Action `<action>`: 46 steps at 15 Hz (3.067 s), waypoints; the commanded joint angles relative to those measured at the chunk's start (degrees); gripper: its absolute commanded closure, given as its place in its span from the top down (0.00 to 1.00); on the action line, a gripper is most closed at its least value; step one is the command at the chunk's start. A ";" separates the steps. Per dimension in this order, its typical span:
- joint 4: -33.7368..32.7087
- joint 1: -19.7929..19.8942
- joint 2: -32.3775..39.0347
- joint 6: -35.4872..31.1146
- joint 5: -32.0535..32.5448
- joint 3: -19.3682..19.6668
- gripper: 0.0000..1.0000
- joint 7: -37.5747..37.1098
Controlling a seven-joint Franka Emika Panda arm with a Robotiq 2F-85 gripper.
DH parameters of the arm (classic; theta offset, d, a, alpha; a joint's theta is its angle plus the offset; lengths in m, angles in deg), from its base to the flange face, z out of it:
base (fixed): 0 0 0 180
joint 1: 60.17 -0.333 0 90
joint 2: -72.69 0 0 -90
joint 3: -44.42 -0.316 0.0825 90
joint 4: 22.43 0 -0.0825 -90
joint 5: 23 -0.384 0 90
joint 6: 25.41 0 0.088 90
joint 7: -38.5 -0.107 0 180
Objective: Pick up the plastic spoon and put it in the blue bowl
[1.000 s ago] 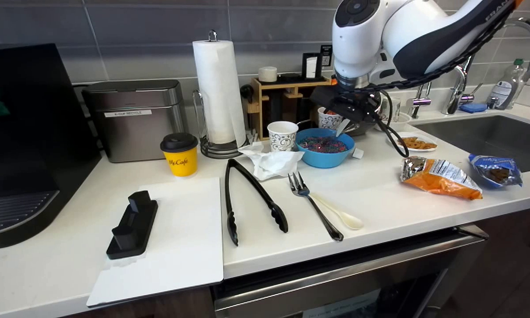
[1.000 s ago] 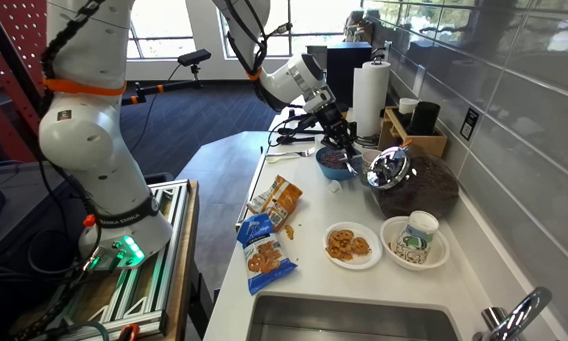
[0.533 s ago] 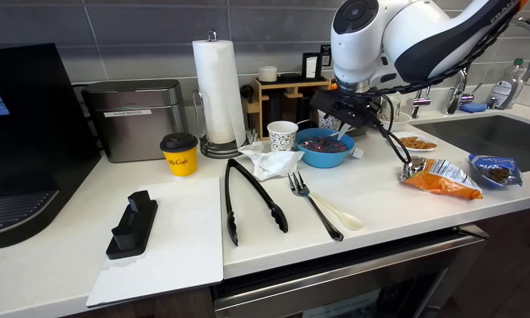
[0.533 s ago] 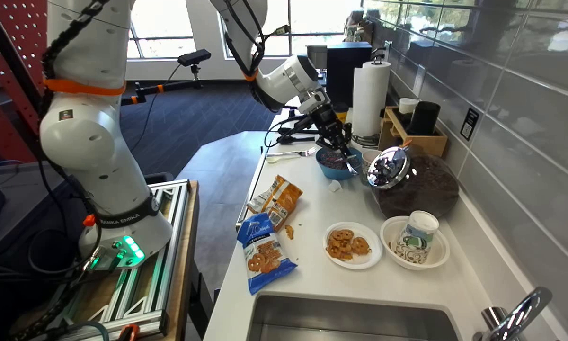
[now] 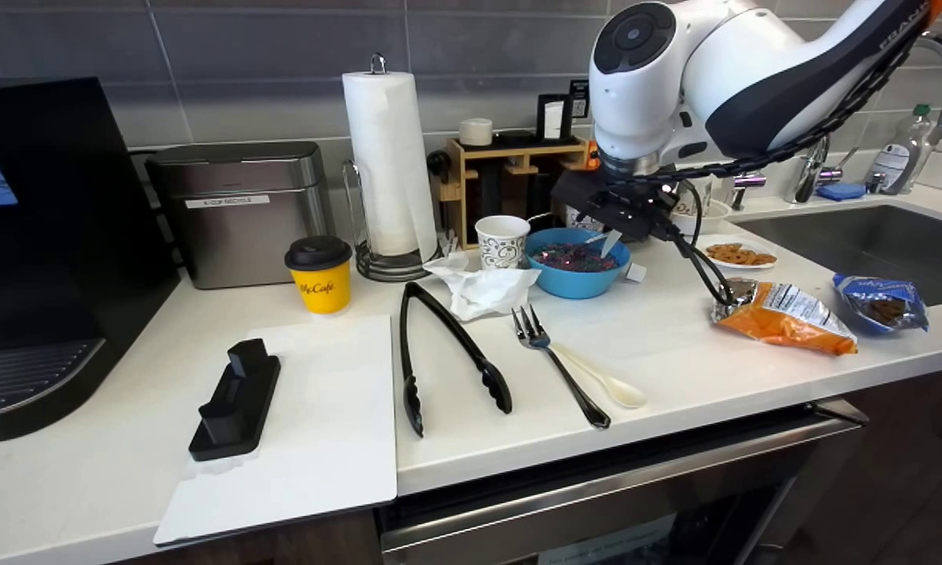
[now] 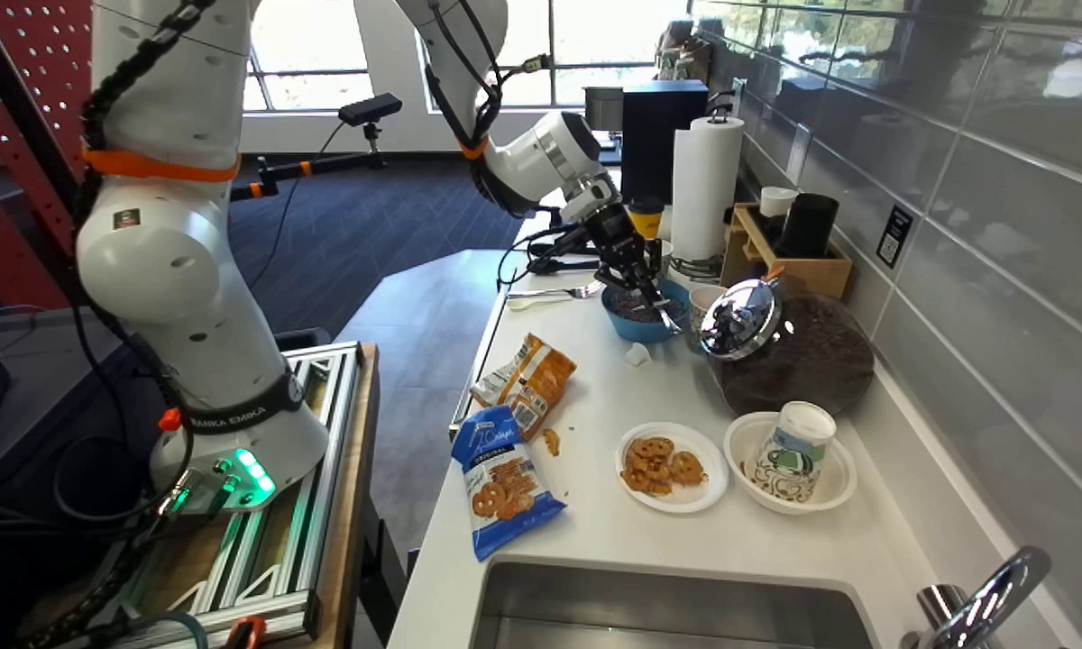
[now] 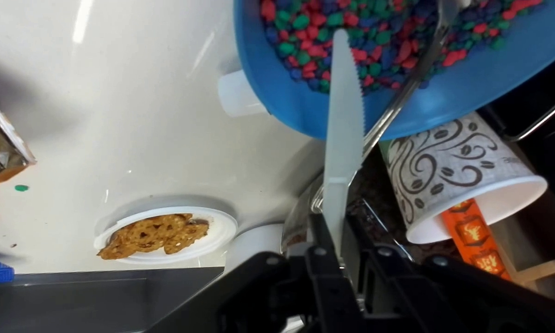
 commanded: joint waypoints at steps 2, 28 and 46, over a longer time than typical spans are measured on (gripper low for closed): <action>-1.32 0.44 1.63 0.56 2.03 -1.31 0.03 0.89; 6.84 3.91 -11.16 -1.06 -7.53 -7.64 1.00 18.08; 40.96 -15.47 -54.90 -7.86 -41.91 23.34 1.00 98.34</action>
